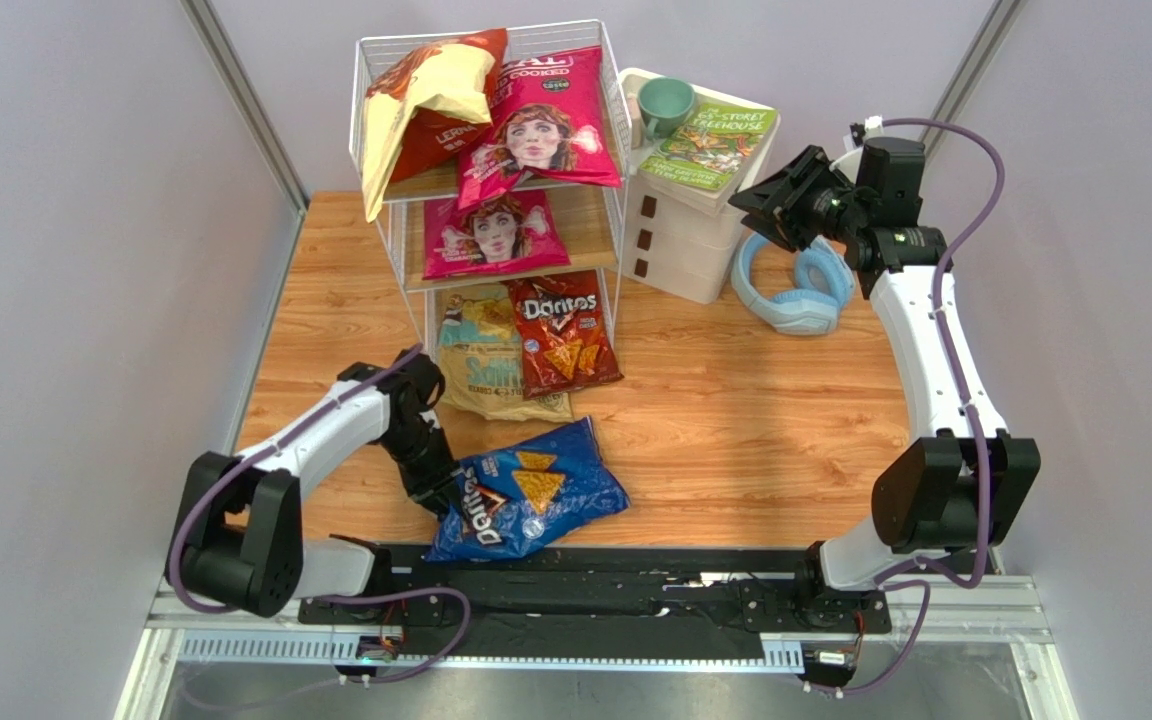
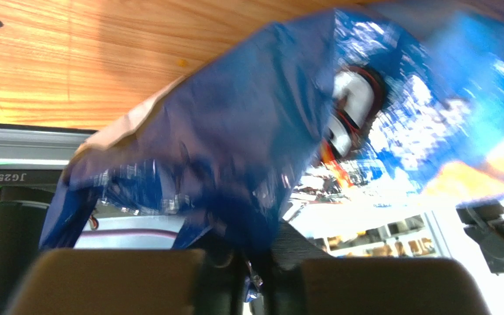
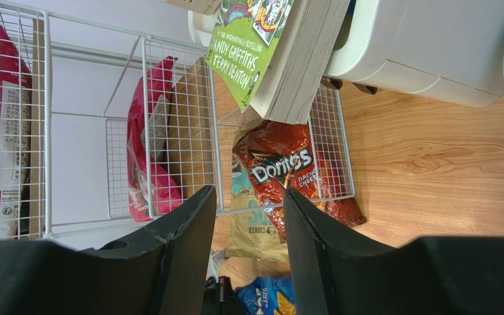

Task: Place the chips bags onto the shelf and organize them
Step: Pick up the potato chip from the center of the board.

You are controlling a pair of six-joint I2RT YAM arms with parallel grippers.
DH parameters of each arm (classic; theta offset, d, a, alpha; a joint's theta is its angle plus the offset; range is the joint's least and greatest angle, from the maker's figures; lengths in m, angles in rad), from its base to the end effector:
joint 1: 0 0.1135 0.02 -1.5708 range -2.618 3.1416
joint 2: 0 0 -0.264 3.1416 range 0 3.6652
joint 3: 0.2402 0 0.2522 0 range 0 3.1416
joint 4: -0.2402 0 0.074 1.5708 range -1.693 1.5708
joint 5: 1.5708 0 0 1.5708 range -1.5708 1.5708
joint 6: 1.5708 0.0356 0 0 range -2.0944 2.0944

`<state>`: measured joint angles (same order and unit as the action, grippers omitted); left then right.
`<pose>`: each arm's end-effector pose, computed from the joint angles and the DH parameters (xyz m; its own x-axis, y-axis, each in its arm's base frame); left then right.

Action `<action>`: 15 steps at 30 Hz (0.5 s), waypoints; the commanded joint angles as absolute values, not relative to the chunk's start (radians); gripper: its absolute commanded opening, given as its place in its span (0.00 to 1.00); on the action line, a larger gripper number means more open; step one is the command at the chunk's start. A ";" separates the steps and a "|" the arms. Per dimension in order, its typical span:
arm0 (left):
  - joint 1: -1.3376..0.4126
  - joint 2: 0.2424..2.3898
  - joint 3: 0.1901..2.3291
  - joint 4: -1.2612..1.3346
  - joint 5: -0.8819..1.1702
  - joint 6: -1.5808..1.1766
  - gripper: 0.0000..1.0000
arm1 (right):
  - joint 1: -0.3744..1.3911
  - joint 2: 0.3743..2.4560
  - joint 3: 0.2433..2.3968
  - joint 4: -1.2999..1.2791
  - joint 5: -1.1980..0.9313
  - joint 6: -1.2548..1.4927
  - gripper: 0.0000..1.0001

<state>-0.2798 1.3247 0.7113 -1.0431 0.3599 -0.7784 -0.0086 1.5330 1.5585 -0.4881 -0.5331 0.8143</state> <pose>0.1708 -0.0621 0.1707 -0.8430 -0.4415 0.3073 -0.5089 0.8396 -0.1898 0.3472 0.0151 0.3968 -0.6316 0.6318 -0.4493 0.0175 0.5910 0.8065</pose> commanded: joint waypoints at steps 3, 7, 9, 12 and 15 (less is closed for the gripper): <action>-0.296 1.210 0.886 -1.149 0.339 -0.739 0.00 | -0.005 1.513 1.554 -0.440 -0.549 0.815 0.48; -0.380 1.210 1.008 -1.239 0.319 -0.703 0.00 | -0.005 1.493 1.523 -0.445 -0.538 0.802 0.48; -0.452 1.224 1.040 -1.259 0.354 -0.683 0.00 | -0.005 1.491 1.516 -0.446 -0.538 0.798 0.48; -0.547 1.236 1.084 -1.270 0.342 -0.670 0.00 | -0.005 1.485 1.499 -0.451 -0.543 0.798 0.48; -0.669 1.218 1.150 -1.258 0.275 -0.660 0.00 | -0.005 1.470 1.483 -0.456 -0.545 0.795 0.48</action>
